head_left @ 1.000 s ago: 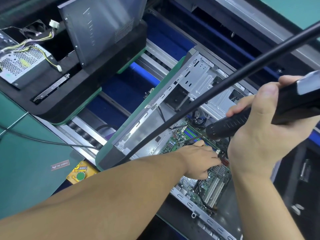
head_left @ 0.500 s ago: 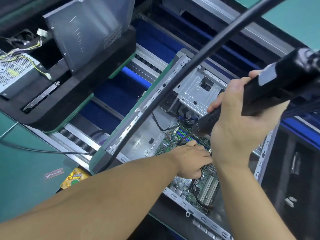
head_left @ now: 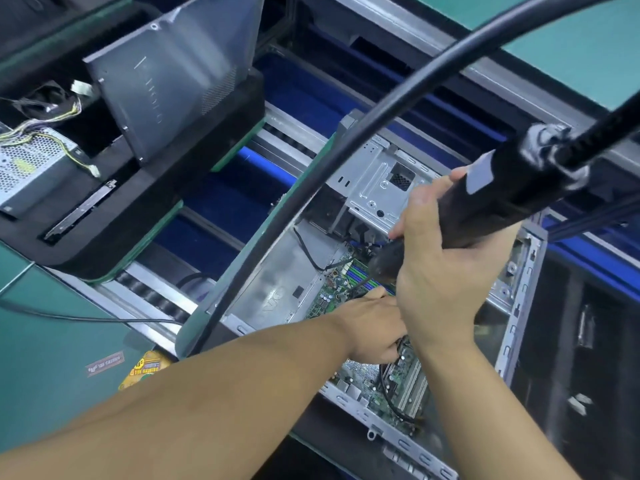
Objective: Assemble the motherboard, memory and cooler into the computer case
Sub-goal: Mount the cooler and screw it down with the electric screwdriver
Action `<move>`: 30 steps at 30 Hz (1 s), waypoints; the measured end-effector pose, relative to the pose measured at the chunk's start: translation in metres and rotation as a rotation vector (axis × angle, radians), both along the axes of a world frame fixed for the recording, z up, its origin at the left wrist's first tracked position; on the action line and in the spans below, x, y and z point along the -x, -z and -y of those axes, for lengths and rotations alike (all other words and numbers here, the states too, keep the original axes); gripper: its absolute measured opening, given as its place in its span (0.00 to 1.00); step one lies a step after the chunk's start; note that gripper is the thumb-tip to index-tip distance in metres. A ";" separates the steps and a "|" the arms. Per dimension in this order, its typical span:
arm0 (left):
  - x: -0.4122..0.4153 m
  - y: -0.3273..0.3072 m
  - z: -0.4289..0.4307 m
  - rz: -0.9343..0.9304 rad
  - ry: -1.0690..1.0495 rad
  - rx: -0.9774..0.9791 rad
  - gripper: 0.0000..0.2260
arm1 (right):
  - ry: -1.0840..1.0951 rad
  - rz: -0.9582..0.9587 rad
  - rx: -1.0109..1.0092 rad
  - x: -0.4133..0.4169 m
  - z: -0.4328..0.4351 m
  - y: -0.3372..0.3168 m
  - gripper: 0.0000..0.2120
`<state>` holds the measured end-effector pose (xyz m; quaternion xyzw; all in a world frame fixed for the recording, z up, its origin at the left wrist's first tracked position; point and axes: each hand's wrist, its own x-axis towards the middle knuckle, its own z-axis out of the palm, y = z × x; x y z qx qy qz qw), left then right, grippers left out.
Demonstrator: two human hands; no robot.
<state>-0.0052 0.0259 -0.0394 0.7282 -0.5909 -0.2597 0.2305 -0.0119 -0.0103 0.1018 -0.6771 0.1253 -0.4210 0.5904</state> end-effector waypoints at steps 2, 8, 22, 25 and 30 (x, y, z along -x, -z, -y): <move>-0.002 -0.001 -0.001 -0.068 -0.020 -0.129 0.09 | -0.032 -0.021 -0.010 -0.004 -0.005 -0.001 0.15; -0.001 -0.004 0.001 0.040 0.012 -0.105 0.08 | -0.079 -0.089 -0.030 -0.007 -0.003 -0.003 0.11; -0.003 -0.006 -0.002 0.052 0.037 0.021 0.05 | -0.170 -0.065 -0.016 -0.015 0.004 0.006 0.10; -0.001 -0.005 -0.004 0.121 -0.001 0.269 0.08 | -0.169 -0.013 -0.046 -0.016 0.016 0.006 0.07; -0.001 -0.006 -0.006 0.141 -0.037 0.351 0.11 | -0.170 0.003 -0.064 -0.017 0.020 0.008 0.08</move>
